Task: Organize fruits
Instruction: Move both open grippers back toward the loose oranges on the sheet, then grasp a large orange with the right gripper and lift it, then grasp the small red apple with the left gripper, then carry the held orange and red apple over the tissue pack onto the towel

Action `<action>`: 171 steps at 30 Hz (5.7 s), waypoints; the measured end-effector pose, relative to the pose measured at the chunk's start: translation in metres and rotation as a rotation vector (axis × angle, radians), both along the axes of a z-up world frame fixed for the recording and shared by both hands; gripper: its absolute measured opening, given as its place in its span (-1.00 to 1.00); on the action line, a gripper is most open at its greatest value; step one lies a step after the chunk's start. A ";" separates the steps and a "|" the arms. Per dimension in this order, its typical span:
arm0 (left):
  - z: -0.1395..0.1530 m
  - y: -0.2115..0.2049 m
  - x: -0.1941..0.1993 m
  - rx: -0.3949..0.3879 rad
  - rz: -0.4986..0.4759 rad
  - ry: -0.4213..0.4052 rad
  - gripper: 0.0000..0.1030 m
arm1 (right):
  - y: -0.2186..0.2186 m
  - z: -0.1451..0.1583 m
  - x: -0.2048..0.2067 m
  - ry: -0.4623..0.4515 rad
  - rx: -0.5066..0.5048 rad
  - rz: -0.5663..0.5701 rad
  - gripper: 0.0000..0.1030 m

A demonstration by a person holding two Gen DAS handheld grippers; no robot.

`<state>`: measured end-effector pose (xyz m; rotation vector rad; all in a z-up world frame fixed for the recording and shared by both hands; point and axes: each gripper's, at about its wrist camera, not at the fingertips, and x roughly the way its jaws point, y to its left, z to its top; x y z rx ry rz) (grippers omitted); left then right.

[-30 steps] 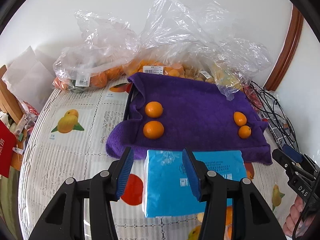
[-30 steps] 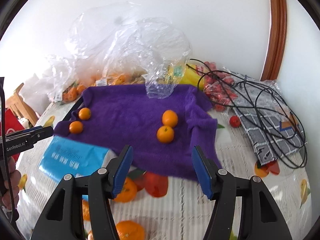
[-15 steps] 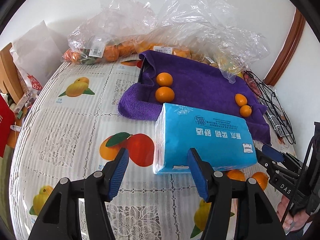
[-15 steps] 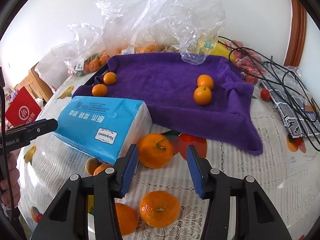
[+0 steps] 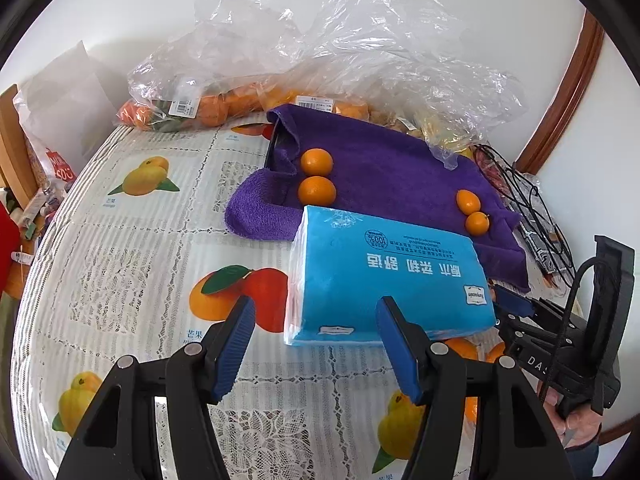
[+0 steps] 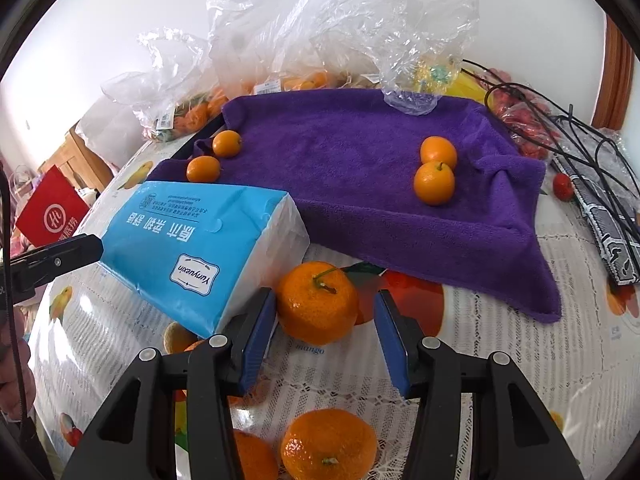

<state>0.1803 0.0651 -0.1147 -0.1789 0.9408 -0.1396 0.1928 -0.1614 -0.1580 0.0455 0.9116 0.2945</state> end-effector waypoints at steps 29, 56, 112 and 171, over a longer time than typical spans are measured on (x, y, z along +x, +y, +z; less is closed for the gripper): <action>-0.010 0.008 -0.008 -0.007 -0.006 -0.006 0.18 | 0.002 -0.005 0.001 0.011 -0.039 0.044 -0.02; -0.005 -0.002 -0.022 -0.007 -0.001 -0.043 0.15 | -0.053 0.024 -0.045 -0.090 -0.052 -0.095 -0.13; -0.043 -0.090 -0.045 0.018 -0.230 0.053 -0.53 | -0.079 0.004 -0.095 -0.043 -0.043 -0.162 -0.13; 0.015 -0.033 0.090 -0.001 -0.076 -0.098 -0.53 | -0.022 0.034 0.066 -0.167 -0.025 -0.151 -0.13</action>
